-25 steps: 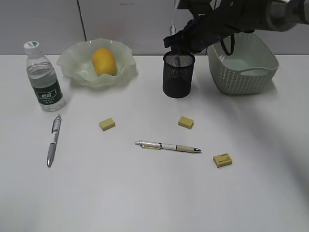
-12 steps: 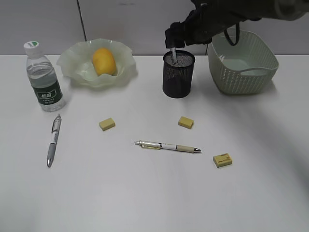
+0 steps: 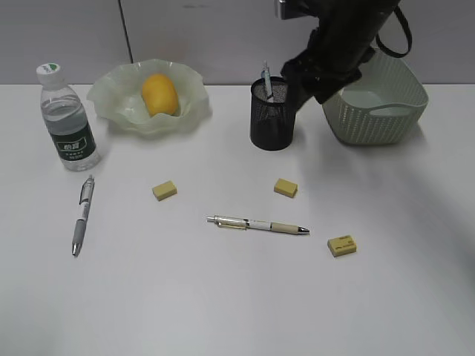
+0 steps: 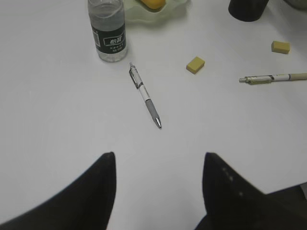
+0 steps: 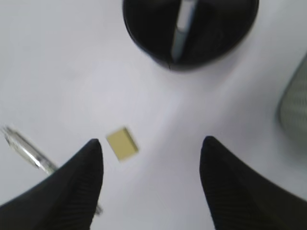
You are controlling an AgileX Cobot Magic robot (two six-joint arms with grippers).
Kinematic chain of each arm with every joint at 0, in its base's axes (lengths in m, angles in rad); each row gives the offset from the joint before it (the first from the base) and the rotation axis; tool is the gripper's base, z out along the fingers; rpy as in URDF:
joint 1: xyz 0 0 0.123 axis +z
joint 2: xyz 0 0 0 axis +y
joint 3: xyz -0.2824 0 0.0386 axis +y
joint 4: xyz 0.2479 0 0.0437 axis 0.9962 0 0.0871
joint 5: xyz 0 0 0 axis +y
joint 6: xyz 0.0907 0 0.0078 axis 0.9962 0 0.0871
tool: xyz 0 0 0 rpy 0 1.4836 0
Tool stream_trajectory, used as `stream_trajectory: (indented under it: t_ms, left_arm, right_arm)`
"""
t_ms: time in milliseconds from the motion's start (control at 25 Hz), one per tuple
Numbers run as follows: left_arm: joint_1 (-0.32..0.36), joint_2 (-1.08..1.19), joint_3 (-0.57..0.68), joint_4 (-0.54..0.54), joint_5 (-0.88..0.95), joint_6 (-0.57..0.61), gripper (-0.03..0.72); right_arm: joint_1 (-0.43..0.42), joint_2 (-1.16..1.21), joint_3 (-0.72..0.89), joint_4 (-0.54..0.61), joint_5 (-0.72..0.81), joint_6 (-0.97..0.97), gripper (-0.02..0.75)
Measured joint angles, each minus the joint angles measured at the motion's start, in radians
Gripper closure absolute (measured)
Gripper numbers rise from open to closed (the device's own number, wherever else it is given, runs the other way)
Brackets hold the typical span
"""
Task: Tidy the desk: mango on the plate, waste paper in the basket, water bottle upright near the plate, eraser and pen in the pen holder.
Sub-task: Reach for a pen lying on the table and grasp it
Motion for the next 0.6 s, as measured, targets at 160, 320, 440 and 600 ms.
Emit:
stream_trajectory:
  t_ms: [160, 320, 440, 600]
  left_arm:
    - [0.0, 0.0, 0.0, 0.0, 0.0, 0.0, 0.253]
    - [0.0, 0.0, 0.0, 0.0, 0.0, 0.0, 0.253]
    - [0.0, 0.0, 0.0, 0.0, 0.0, 0.0, 0.253]
    - [0.0, 0.0, 0.0, 0.0, 0.0, 0.0, 0.253]
  right_arm:
    - [0.0, -0.001, 0.0, -0.11, 0.129, 0.083, 0.239]
    - [0.0, -0.024, 0.011, -0.126, 0.134, 0.139, 0.239]
    - [0.0, -0.096, 0.061, -0.117, 0.134, 0.159, 0.239]
    - [0.0, -0.264, 0.19, -0.094, 0.134, 0.168, 0.239]
